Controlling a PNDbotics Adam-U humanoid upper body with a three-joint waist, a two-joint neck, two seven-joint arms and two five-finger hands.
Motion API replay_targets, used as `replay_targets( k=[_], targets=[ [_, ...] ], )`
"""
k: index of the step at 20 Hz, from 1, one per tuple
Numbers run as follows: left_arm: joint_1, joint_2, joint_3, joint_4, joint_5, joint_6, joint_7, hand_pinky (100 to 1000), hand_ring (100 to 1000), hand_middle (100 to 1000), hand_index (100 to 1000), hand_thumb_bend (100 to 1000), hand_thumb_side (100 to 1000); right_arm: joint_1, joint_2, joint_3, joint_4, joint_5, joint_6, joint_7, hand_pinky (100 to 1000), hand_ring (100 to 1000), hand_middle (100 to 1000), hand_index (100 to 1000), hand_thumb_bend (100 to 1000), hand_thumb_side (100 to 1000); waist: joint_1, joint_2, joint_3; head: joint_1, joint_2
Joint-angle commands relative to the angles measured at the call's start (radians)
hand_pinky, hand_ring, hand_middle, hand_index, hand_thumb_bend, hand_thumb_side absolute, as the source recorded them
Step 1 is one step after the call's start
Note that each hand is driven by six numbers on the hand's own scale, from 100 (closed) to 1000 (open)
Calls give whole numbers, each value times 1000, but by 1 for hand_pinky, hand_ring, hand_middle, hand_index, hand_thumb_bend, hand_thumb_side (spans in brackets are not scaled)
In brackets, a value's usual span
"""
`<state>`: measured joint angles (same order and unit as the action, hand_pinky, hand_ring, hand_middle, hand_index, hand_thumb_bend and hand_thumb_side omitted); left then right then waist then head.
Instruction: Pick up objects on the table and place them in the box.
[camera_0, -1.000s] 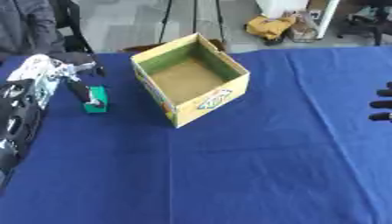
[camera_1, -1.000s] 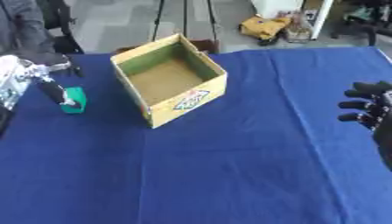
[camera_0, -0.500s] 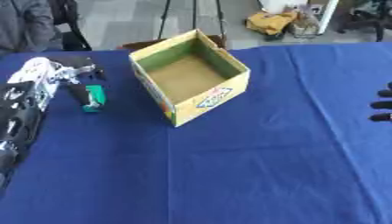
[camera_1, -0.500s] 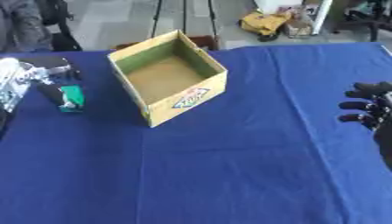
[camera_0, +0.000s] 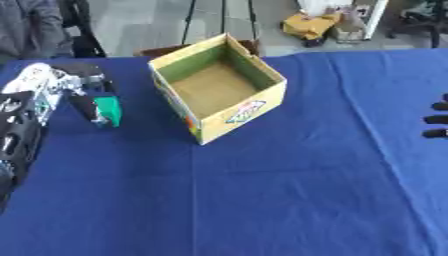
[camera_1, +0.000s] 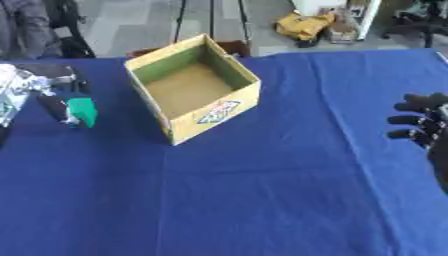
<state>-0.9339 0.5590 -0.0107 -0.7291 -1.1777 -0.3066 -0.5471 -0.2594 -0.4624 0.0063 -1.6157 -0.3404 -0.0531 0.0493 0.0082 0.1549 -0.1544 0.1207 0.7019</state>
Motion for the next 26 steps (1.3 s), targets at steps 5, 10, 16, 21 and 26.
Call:
replay_targets(
  k=[5,10,16,21,26],
  targets=[
    [-18,41,12,-7,-6,0,-17,718,742,713,789,613,261,-12,-20,-10,-9,7,-2,5,597,692,710,815,100,891,-4,-17,4,-2,-6],
    [-14,39,13,-5,-9,2,-9,713,736,705,785,594,242,-13,-18,-11,-8,8,-3,7,597,692,710,815,100,891,-5,-16,3,-3,-9],
    [-11,36,15,-4,-14,7,24,713,738,709,786,586,225,-15,-17,-12,-7,9,-4,8,597,692,710,815,100,891,-7,-10,0,-4,-13],
    [-13,34,14,-2,-17,7,45,714,739,710,787,581,232,-17,-15,-12,-7,9,-4,9,597,692,710,815,100,891,-7,-6,-1,-4,-14],
    [-13,31,13,4,-18,6,41,712,737,707,786,578,244,-18,-14,-12,-7,10,-4,9,598,692,710,816,100,892,-7,-3,-4,-5,-15]
  ],
)
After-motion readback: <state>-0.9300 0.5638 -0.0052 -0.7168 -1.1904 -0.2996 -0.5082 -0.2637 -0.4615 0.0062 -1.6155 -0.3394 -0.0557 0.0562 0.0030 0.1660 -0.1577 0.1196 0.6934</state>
